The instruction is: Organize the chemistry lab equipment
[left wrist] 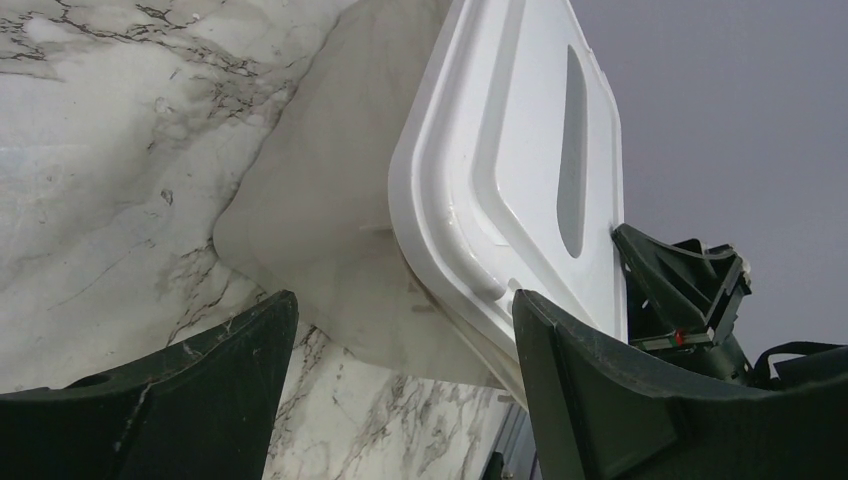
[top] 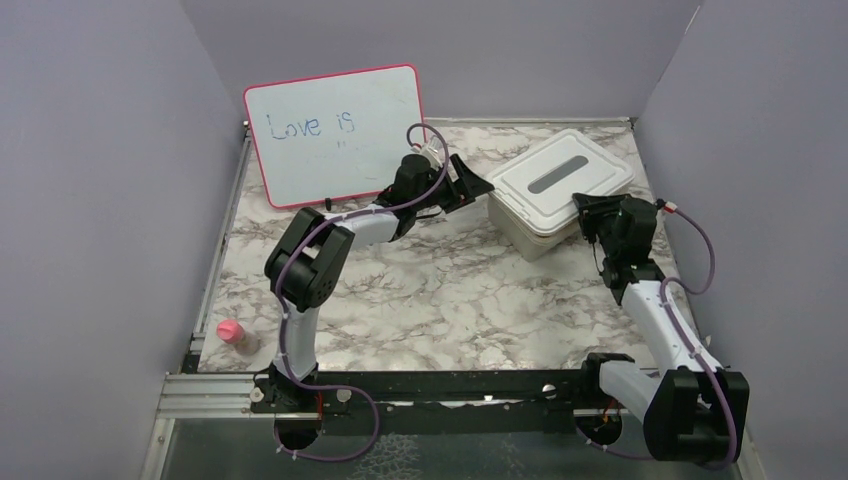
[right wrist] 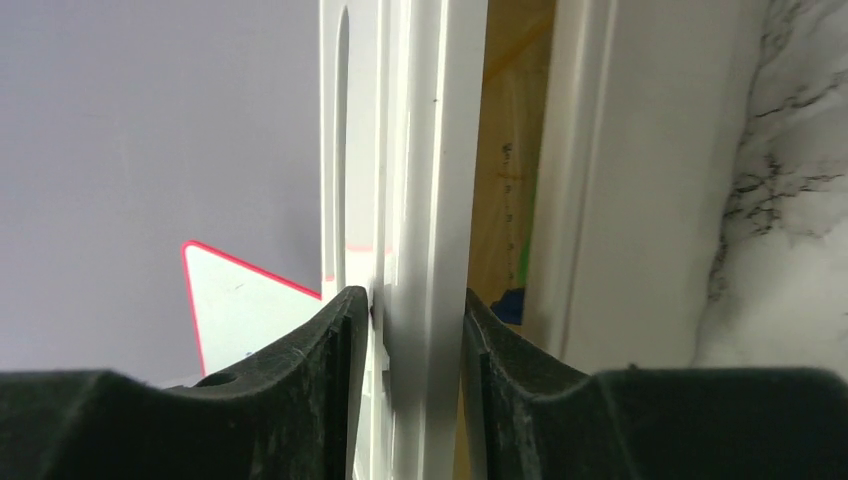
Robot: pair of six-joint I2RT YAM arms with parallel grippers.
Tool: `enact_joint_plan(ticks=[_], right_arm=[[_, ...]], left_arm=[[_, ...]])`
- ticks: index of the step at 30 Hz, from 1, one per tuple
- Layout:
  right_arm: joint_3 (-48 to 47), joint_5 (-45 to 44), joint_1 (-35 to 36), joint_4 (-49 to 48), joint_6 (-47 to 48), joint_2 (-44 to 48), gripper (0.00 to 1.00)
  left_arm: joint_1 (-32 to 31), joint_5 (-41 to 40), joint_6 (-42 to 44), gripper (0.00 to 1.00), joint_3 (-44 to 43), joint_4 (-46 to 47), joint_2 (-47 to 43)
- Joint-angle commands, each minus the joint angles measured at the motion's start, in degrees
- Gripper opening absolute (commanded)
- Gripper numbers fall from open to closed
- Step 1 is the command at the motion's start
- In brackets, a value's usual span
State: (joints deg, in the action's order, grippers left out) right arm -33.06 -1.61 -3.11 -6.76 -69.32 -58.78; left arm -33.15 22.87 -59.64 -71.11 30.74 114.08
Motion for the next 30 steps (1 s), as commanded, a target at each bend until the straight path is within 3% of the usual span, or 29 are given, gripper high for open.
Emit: enact_joint_plan(ticks=[1, 15, 23, 30], right_arm=[[-2.07, -4.24, -0.31, 5.47, 0.91, 2.61, 0.44], [-11.73, -12.76, -0.31, 29.22, 5.99, 5.72, 0.57], [-13.56, -10.73, -0.31, 30.96, 14.22, 1.0, 0.67], [-14.96, -5.89, -0.31, 29.74, 18.99, -5.98, 0.68]], left_arm=[[-0.64, 0.67, 2.09, 0.81, -2.14, -1.06, 1.56], [-0.78, 1.46, 3.41, 0.79, -3.13, -3.93, 2.37], [-0.78, 2.68, 4.39, 0.78, -4.65, -5.68, 2.8], [-0.87, 3.51, 5.25, 0.78, -5.81, -7.36, 3.42]])
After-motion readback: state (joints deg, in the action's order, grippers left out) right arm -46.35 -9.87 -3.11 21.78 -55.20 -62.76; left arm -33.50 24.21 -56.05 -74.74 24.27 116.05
